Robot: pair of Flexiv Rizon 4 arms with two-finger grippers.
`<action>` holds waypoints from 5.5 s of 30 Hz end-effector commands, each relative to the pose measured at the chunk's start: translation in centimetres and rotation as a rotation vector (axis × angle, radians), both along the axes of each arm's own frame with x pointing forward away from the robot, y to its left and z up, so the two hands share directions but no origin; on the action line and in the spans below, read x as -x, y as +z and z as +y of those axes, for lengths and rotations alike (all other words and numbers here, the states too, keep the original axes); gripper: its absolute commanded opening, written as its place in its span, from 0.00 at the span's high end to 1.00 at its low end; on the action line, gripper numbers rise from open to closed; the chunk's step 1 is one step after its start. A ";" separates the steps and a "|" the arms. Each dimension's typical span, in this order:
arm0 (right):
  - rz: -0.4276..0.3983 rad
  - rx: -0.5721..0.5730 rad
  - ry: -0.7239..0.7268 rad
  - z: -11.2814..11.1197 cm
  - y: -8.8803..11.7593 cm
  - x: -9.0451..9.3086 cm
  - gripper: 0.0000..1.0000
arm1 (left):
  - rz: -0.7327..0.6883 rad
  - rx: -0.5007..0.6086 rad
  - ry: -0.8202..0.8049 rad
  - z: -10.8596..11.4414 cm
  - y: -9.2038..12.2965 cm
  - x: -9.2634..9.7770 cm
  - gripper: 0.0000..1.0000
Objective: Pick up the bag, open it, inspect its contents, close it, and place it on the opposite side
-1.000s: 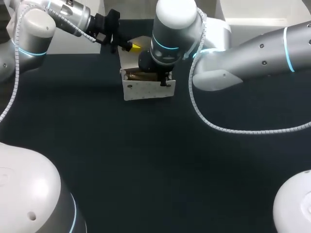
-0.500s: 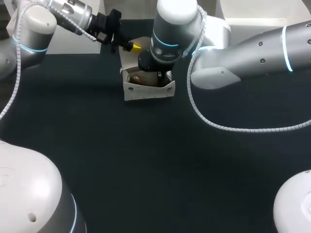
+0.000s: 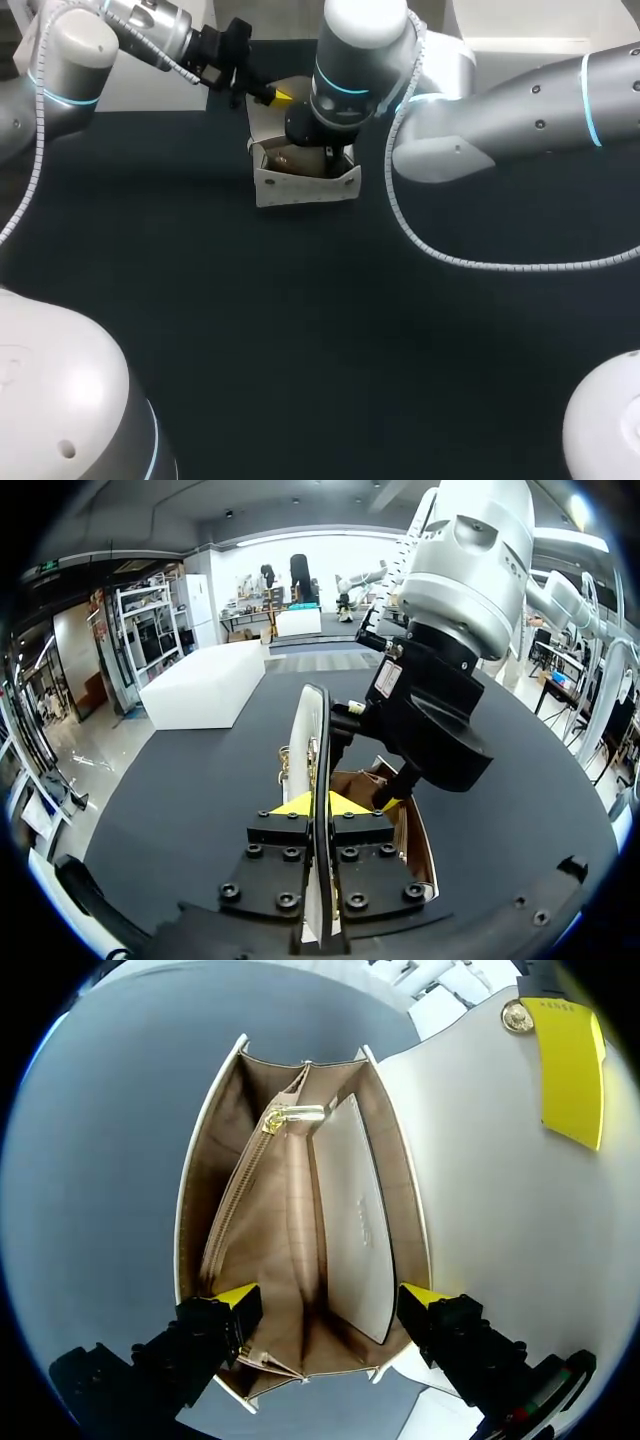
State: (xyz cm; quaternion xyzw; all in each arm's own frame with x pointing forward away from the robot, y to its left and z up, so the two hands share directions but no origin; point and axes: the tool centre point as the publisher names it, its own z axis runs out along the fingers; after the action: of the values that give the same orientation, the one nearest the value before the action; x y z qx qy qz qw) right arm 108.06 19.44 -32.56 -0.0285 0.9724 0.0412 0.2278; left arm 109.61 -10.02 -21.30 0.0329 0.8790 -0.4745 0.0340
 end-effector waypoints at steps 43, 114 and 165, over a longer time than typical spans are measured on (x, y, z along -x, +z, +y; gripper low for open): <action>-0.330 -0.012 -0.056 -1.3 8.0 2.3 0.99 | -0.166 0.031 0.004 -1.1 -2.3 -3.9 1.00; -0.320 -0.023 -0.024 -1.7 -3.3 5.3 0.58 | -0.263 -0.008 -0.008 -1.7 -10.9 -9.5 1.00; -0.350 -0.033 -0.109 -2.4 -3.8 1.6 1.00 | -0.241 -0.002 -0.061 -1.5 -11.6 -8.8 1.00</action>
State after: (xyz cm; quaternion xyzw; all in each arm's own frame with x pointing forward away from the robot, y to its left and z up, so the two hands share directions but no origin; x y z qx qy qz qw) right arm 106.38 16.94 -36.19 0.0197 0.9185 0.0390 0.3930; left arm 117.99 -11.60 -32.71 0.1131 0.8695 -0.4636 0.1276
